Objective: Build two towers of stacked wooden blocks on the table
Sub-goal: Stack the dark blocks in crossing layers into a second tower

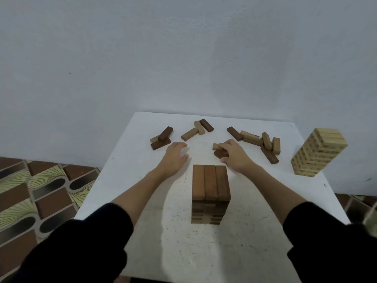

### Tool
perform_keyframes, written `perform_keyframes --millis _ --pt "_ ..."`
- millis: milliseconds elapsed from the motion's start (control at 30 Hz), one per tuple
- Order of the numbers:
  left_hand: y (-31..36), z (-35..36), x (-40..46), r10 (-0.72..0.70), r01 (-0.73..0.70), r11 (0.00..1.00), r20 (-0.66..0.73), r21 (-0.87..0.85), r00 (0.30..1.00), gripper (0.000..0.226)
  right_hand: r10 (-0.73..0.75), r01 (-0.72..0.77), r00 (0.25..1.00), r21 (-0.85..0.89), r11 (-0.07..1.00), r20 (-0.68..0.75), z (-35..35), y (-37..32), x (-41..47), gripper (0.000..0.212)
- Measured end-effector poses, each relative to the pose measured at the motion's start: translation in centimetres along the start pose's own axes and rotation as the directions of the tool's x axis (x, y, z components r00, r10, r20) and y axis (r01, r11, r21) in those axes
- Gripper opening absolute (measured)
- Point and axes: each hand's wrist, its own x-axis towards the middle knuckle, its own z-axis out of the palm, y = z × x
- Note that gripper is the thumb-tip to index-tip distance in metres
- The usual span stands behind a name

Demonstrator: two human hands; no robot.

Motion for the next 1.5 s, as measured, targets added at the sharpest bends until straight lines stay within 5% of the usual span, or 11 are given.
perform_keyframes --millis 167,300,467,533,600,767,967,1100,1233,1367,1500 --pt "0.1 -0.5 3.4 0.112 -0.124 0.977 0.079 0.175 0.991 0.055 -0.054 0.045 0.997 -0.155 0.987 -0.05 0.4 0.3 1.3 0.033" --pt "-0.4 -0.2 4.9 0.094 -0.136 0.959 0.174 0.249 0.98 0.053 0.006 -0.008 0.994 -0.013 1.0 -0.113 1.0 0.3 2.1 0.027" --pt "-0.4 0.7 5.0 0.169 -0.167 0.951 0.013 0.261 0.986 0.051 0.17 -0.14 0.959 0.142 0.98 -0.227 2.1 -0.1 3.5 0.033" --pt "-0.1 1.2 4.7 0.153 -0.143 0.973 -0.047 0.182 0.987 0.033 0.205 -0.157 0.943 0.194 0.968 -0.262 2.5 -0.2 4.0 0.035" --pt "0.1 1.9 4.5 0.175 -0.165 0.979 -0.078 0.123 0.981 0.019 0.199 -0.135 0.945 0.246 0.96 -0.259 2.7 -0.5 4.5 0.035" --pt "0.7 2.5 4.4 0.201 -0.202 0.979 -0.146 0.004 0.969 0.029 0.073 -0.008 0.975 0.299 0.954 -0.208 3.0 -1.1 4.9 0.026" --pt "0.6 2.5 4.1 0.145 -0.164 0.979 -0.155 -0.124 0.977 0.037 0.01 -0.007 0.998 0.059 0.998 -0.058 3.0 -1.8 4.4 0.092" --pt "0.0 2.1 3.5 0.092 -0.131 0.969 -0.187 -0.209 0.978 0.042 -0.083 0.083 0.997 0.133 0.988 -0.004 2.6 -1.8 4.2 0.083" --pt "-1.2 1.1 2.9 -0.003 0.01 0.982 0.033 -0.188 0.999 0.077 -0.113 0.086 0.988 0.237 0.968 0.104 1.9 -0.8 3.8 0.091" --pt "-0.9 0.8 3.3 0.014 -0.001 0.994 0.112 -0.114 0.994 0.098 -0.035 0.041 0.998 0.138 0.99 -0.047 2.2 0.4 3.1 0.105" --pt "-0.2 1.3 3.8 0.018 0.0 0.981 0.092 -0.194 0.996 0.093 0.055 -0.02 0.994 0.332 0.943 -0.098 3.0 0.8 2.1 0.099"
